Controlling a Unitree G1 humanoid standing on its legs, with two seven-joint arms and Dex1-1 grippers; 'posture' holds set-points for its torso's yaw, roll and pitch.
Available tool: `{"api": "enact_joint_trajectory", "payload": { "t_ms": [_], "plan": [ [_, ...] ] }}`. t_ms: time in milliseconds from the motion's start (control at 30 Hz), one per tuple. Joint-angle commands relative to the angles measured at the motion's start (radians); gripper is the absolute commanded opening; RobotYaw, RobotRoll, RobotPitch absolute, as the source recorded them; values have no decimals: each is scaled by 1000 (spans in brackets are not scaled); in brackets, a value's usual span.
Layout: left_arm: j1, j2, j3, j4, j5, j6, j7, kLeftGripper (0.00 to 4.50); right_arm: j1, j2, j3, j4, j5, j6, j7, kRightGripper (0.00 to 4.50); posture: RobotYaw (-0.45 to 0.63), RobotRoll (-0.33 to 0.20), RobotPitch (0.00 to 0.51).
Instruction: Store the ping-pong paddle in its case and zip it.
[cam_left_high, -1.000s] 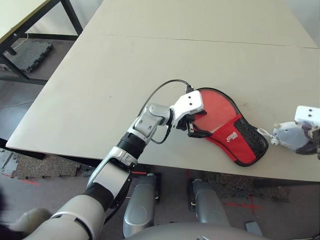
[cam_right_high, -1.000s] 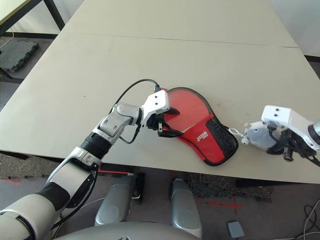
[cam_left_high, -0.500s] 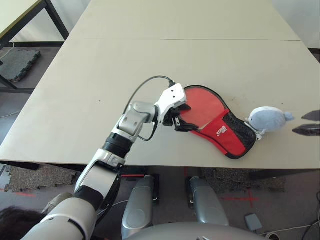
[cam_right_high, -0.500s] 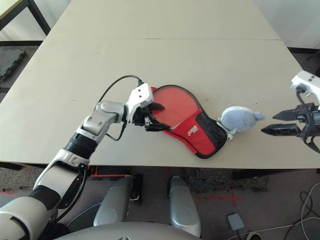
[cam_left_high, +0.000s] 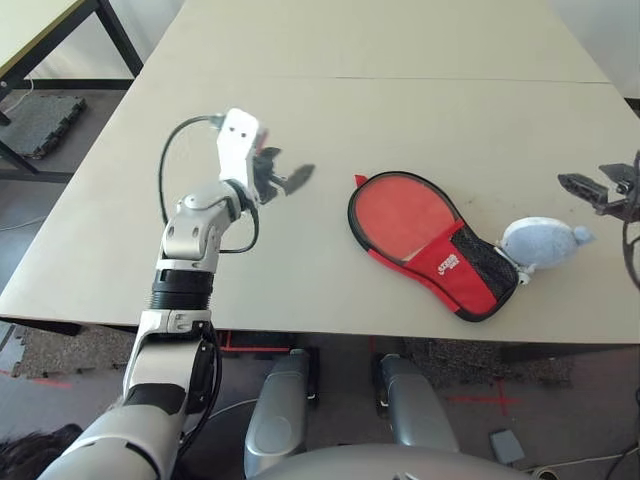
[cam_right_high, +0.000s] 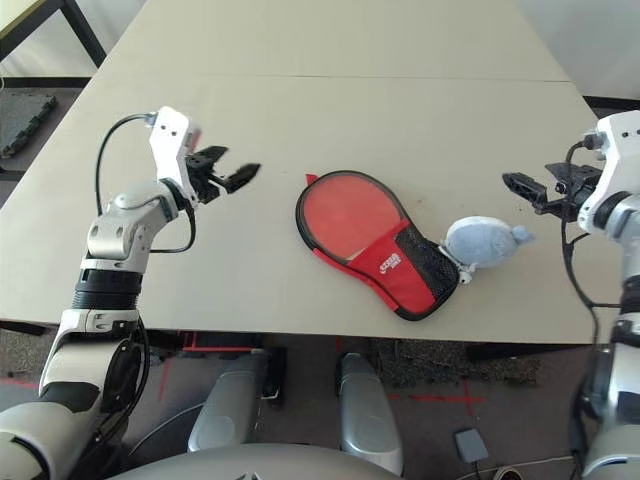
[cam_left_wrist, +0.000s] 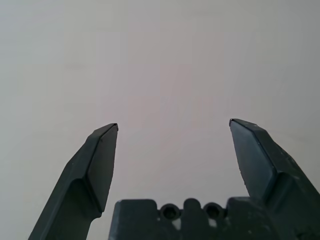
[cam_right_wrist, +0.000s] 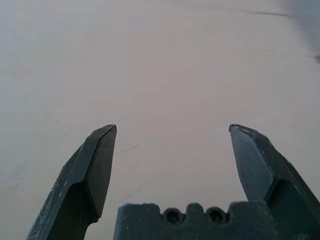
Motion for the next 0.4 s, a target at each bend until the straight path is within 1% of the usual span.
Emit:
{"api": "enact_joint_trajectory", "payload": {
  "t_ms": [33,100,167,267,400],
  "plan": [
    [11,6,42,138,69,-193,200,4500,11,60,-54,37,-15,-137,-214,4475,59,0,153],
    [11,11,64,191,75,-280,272,4500,23,96,-59,33,-25,-190,-292,4475,53,0,148],
    [4,18,68,232,82,-349,311,4500,26,114,-49,43,-32,-217,-326,4475,44,0,142],
    [-1,34,74,283,82,-457,348,4500,19,144,-70,70,-3,-241,-363,4475,31,0,138],
    [-9,46,70,339,69,-486,355,4500,-8,158,-78,116,22,-253,-362,4475,25,0,141]
  ]
}}
